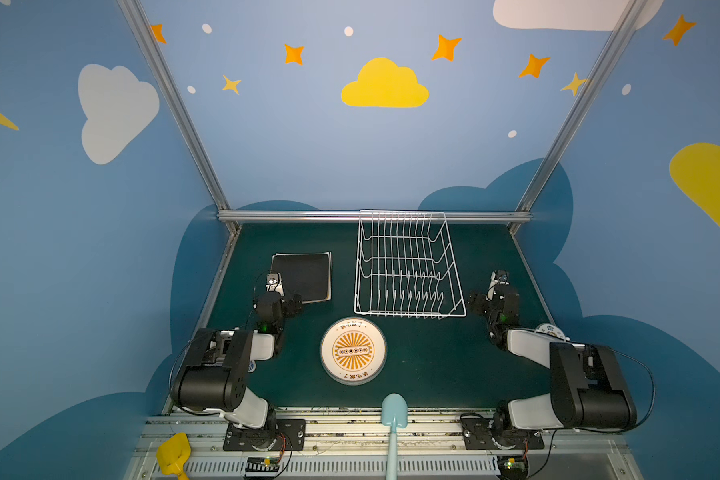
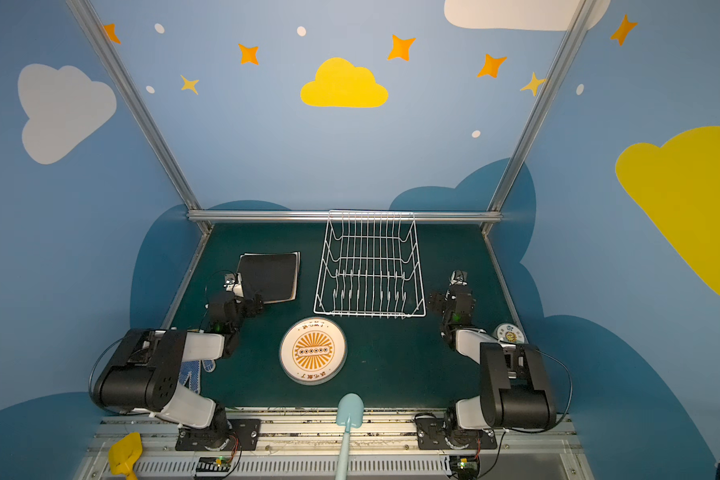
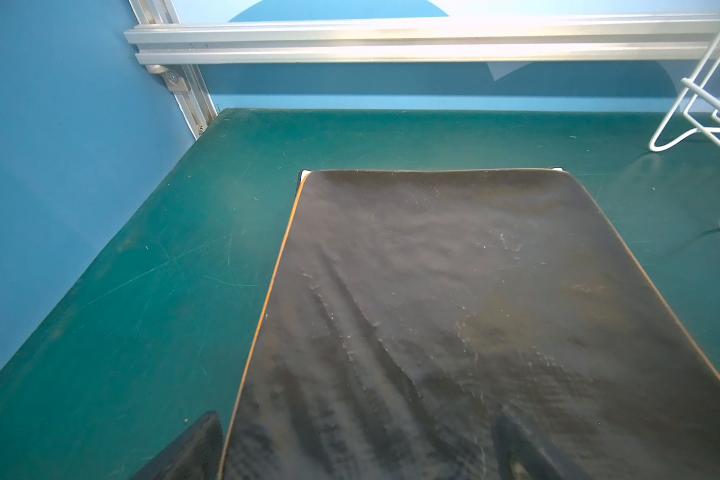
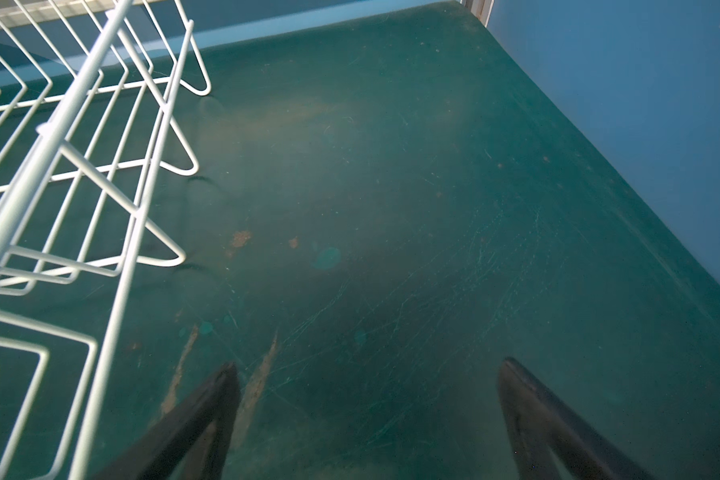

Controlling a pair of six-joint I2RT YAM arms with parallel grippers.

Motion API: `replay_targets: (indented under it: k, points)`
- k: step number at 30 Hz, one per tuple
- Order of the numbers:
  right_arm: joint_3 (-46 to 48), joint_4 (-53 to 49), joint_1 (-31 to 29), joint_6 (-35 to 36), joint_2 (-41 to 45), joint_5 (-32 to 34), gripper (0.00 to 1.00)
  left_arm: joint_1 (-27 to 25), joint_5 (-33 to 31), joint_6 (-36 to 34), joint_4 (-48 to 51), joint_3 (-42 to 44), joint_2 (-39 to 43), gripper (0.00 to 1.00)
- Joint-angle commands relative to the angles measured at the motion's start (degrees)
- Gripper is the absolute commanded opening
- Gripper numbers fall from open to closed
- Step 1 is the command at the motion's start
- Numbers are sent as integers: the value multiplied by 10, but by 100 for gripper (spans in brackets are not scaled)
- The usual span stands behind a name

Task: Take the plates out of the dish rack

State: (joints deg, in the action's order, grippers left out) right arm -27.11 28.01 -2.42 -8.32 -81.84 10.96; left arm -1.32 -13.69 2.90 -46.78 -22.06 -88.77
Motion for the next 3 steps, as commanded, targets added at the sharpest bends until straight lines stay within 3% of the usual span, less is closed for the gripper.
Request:
replay_targets:
  k: [1,3]
  points:
    - [-17,-10,-2,0,-8,6,96,2,5,-4,0,-7,7,100]
    - [-18,-10,-2,0,-8,5,96,2,5,-4,1,-7,7,100]
